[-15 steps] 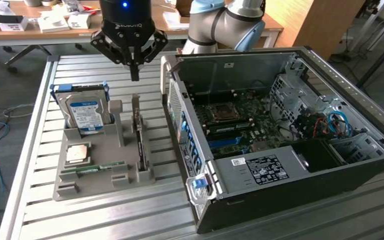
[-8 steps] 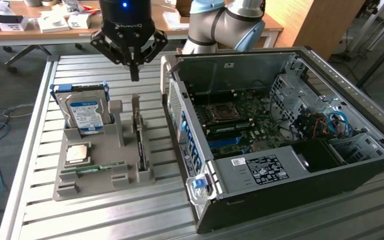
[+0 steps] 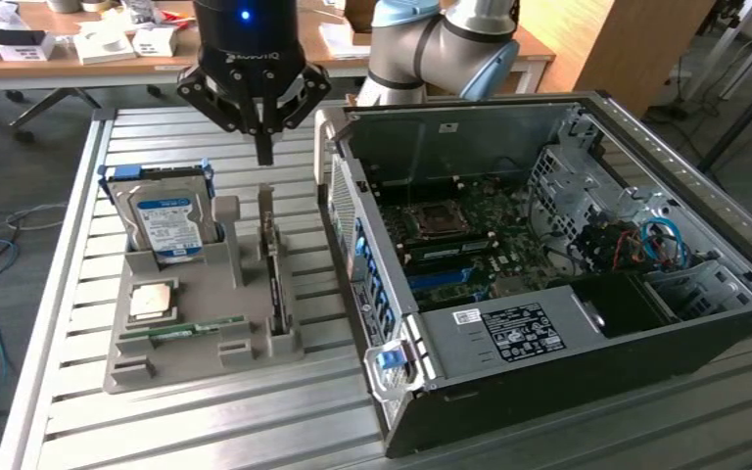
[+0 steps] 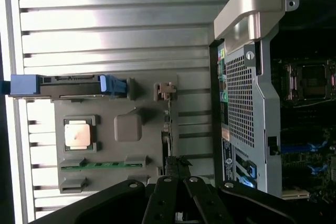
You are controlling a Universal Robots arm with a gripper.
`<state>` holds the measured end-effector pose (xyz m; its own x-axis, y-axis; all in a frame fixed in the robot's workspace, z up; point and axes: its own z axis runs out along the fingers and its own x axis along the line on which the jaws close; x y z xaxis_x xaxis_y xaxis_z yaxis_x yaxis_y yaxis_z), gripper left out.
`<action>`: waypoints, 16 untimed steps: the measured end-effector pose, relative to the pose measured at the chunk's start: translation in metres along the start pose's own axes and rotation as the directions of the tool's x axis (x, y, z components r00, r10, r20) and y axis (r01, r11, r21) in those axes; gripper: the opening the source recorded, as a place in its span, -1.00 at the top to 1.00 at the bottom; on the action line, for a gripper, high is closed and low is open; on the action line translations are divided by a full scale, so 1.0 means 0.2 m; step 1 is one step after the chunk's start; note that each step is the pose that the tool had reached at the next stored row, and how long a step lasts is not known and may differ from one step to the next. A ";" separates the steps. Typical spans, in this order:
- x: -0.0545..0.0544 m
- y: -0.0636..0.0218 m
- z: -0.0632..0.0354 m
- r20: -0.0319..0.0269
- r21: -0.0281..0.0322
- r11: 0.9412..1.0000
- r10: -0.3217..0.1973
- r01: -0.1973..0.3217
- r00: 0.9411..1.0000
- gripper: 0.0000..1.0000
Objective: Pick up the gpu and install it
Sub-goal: 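Reach for the gpu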
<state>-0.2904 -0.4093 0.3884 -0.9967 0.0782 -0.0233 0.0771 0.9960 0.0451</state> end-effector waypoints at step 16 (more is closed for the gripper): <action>-0.01 -0.134 -0.006 0.000 0.000 1.000 0.000 0.000 1.000 0.79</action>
<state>-0.2913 -0.4361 0.3884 -0.9967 0.0782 -0.0233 0.0771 0.9960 0.0450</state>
